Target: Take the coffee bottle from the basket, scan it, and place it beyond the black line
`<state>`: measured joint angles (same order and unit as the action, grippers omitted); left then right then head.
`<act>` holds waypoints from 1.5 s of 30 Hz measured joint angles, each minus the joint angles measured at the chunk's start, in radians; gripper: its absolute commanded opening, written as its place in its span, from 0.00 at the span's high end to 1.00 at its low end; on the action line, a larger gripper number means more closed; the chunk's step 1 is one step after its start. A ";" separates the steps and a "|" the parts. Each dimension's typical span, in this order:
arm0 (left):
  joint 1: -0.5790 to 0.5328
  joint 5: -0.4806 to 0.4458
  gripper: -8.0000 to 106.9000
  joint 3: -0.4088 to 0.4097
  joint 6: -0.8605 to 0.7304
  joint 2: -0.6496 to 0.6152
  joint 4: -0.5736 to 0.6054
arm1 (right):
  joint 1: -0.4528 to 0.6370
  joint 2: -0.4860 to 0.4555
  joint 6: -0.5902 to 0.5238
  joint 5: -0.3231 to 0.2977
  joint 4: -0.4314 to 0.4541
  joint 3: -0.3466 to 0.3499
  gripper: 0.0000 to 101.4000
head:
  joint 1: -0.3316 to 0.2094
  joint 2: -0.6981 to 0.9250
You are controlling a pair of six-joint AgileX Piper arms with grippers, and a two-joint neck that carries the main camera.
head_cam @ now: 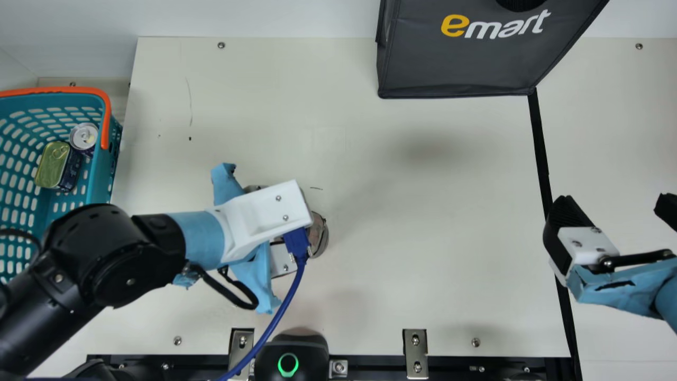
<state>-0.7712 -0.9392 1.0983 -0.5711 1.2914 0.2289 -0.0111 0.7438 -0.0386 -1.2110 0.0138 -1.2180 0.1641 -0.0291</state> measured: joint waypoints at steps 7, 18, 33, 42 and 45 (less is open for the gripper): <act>0.023 0.011 0.84 -0.022 -0.052 -0.002 0.025 | 0.000 0.000 0.000 0.000 0.000 0.000 0.10 | 0.000 0.000; 0.045 -0.049 0.84 -0.035 -0.110 -0.066 0.058 | 0.000 0.000 0.000 0.000 0.000 0.000 0.10 | 0.000 0.000; 0.043 -0.135 0.84 -0.003 -0.109 -0.130 0.069 | 0.000 0.000 0.000 0.000 0.000 0.000 0.10 | 0.000 0.000; 0.034 -0.144 0.84 -0.002 -0.098 -0.142 0.062 | 0.000 0.000 0.000 0.000 0.000 0.000 0.10 | 0.000 0.000; 0.027 -0.138 0.84 -0.016 -0.095 -0.144 0.058 | 0.000 0.000 0.000 0.000 0.000 0.000 0.10 | 0.000 0.000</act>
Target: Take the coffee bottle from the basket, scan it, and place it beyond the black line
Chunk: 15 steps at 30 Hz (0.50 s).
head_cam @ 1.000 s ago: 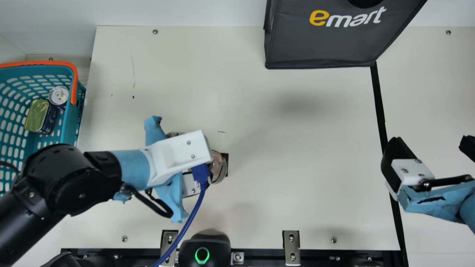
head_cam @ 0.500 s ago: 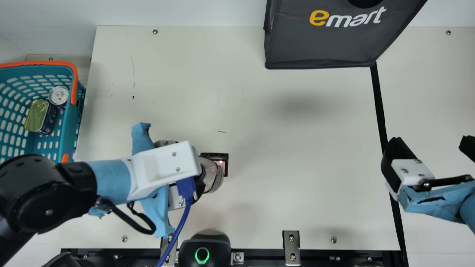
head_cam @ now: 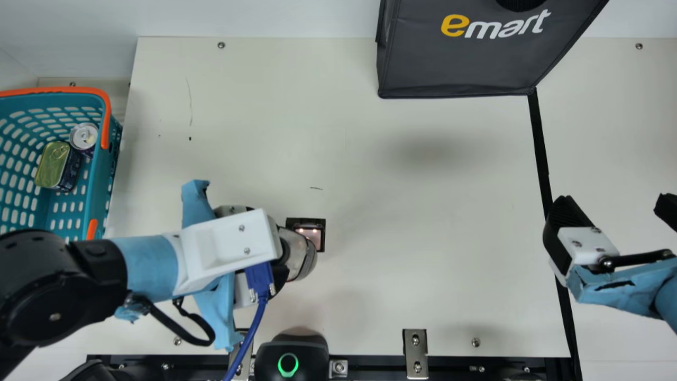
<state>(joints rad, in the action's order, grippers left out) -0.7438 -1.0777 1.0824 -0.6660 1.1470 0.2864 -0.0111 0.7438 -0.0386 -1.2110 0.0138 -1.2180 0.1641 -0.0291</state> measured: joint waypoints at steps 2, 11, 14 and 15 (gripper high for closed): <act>-0.005 0.005 0.84 -0.009 0.002 0.000 -0.002 | 0.000 0.000 0.000 0.000 0.000 0.000 0.10 | 0.000 0.000; -0.033 0.066 0.84 -0.064 0.006 0.029 -0.005 | 0.000 0.000 0.000 0.000 0.000 0.000 0.10 | 0.000 0.000; -0.043 0.094 0.84 -0.077 0.006 0.046 -0.007 | 0.000 0.000 0.000 0.000 0.000 0.000 0.10 | 0.000 0.000; -0.046 0.098 0.84 -0.080 0.006 0.050 -0.007 | 0.000 0.000 0.000 0.000 0.000 0.000 0.10 | 0.000 0.000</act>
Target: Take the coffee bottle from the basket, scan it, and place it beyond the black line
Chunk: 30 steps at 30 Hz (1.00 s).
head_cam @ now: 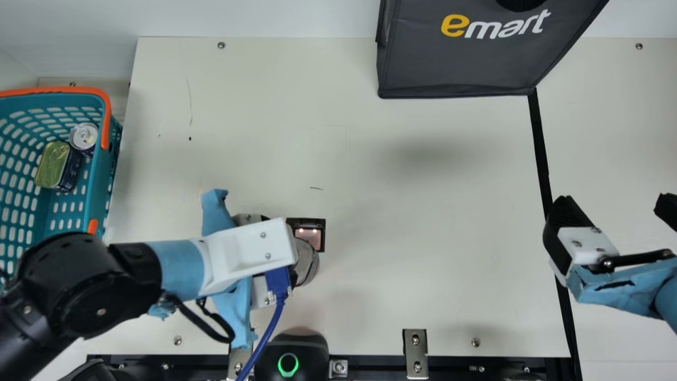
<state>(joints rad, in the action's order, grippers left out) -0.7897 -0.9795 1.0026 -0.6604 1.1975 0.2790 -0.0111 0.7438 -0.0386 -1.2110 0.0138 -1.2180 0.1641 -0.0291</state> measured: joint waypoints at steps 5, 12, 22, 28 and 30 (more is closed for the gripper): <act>-0.011 0.035 0.84 -0.006 0.000 0.031 -0.005 | 0.000 0.000 0.000 0.000 0.000 0.000 0.10 | 0.000 0.000; -0.015 0.071 0.84 0.015 -0.002 0.078 -0.017 | 0.000 0.000 0.000 0.000 0.000 0.000 0.10 | 0.000 0.000; -0.005 0.103 0.84 0.117 -0.016 0.189 -0.028 | 0.000 0.000 0.000 0.000 0.000 0.000 0.10 | 0.000 0.000; 0.006 0.103 0.84 0.212 -0.021 0.275 -0.027 | 0.000 0.000 0.000 0.000 0.000 0.000 0.10 | 0.000 0.000; 0.008 0.101 0.84 0.249 -0.021 0.307 -0.027 | 0.000 0.000 0.000 0.000 0.000 0.000 0.10 | 0.000 0.000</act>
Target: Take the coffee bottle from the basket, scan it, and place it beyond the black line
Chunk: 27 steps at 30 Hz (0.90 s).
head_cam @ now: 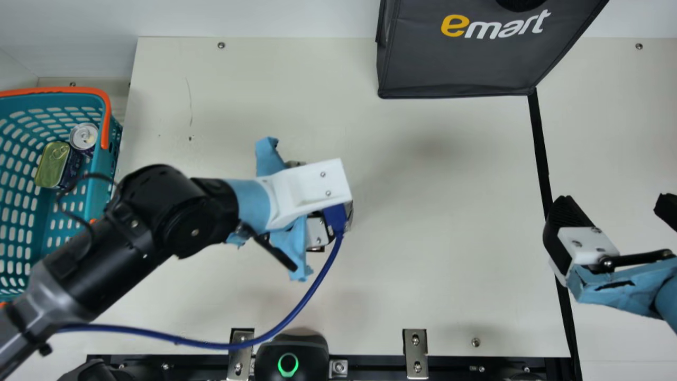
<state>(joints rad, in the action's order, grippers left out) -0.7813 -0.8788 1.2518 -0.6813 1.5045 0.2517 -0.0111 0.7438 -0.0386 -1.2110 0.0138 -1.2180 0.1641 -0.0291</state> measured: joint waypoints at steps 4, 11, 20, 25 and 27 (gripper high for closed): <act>0.004 -0.005 0.84 0.069 0.000 0.056 0.000 | 0.000 0.000 0.000 0.000 0.000 0.000 0.10 | 0.000 0.000; 0.002 -0.027 0.84 0.171 0.007 0.130 -0.004 | 0.000 0.000 0.000 0.000 0.000 0.000 0.10 | 0.000 0.000; 0.002 -0.070 0.84 0.232 0.012 0.174 0.002 | 0.000 0.000 0.000 0.000 0.000 0.000 0.10 | 0.000 -0.002; 0.002 -0.094 0.84 0.253 0.017 0.191 0.006 | 0.000 0.000 0.000 0.000 0.000 0.000 0.10 | 0.000 0.000; 0.002 -0.099 0.84 0.264 0.017 0.199 0.006 | 0.000 0.000 0.000 0.000 0.000 0.000 0.10 | 0.000 0.000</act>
<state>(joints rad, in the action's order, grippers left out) -0.7791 -0.9778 1.5153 -0.6646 1.7034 0.2578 -0.0111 0.7438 -0.0386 -1.2110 0.0138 -1.2180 0.1641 -0.0291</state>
